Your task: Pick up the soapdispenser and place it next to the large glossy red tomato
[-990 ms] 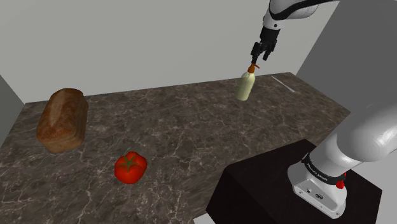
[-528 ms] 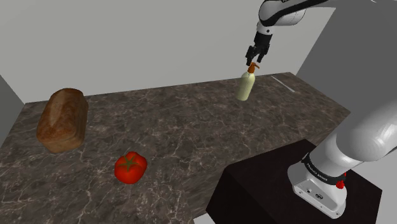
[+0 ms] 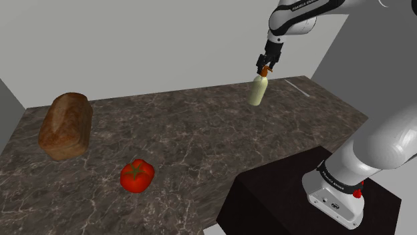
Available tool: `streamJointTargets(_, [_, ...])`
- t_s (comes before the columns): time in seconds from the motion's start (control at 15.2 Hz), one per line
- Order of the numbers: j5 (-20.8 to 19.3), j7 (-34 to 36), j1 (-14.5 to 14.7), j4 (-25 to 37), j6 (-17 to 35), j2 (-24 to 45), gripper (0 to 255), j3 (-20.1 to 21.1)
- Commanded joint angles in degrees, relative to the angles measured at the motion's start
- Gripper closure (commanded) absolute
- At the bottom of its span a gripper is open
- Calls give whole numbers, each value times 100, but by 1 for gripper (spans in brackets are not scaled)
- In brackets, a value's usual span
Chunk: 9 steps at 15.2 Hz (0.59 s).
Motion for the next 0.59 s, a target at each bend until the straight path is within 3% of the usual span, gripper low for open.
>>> streamJointTargets(0.0, [1, -1, 0, -3, 8, 4, 0, 0])
streamJointTargets(0.2, [1, -1, 0, -3, 7, 3, 0, 0])
streamJointTargets(0.26, [1, -1, 0, -3, 7, 3, 255, 0])
streamJointTargets(0.53, [1, -1, 0, -3, 7, 4, 255, 0])
